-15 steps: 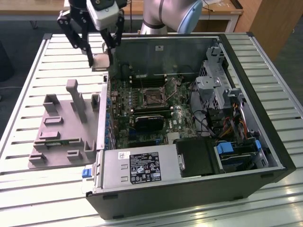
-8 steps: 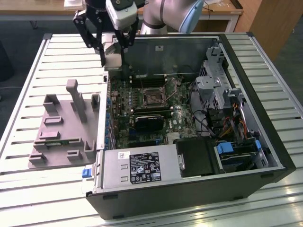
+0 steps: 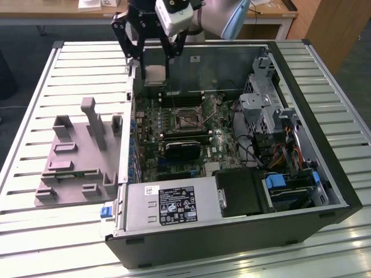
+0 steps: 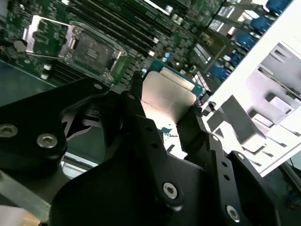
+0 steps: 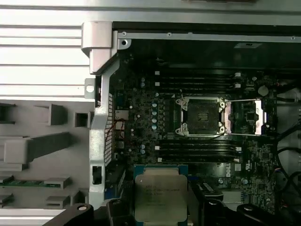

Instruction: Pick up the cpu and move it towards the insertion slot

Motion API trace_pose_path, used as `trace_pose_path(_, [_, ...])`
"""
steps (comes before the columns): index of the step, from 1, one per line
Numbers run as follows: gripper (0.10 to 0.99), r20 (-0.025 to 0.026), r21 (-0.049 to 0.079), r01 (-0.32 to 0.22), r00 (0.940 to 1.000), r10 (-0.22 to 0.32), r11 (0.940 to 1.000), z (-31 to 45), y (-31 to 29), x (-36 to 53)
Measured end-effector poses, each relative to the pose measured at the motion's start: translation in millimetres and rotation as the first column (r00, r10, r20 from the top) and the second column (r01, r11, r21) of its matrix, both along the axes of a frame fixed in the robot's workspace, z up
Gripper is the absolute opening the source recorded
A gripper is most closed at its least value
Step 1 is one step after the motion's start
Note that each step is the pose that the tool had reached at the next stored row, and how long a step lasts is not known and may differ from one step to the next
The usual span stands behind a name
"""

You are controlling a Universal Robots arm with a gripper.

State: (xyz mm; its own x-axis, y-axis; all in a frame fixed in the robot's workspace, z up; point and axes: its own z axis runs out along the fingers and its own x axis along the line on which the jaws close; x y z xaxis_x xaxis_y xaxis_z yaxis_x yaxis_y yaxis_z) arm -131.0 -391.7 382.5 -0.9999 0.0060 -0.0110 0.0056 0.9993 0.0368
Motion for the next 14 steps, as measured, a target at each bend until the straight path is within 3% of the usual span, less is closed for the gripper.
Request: trace_pose_path(14, [0.537, -0.0094, 0.000, 0.000, 1.0000, 0.000, 1.0000, 0.0, 0.0, 63.3])
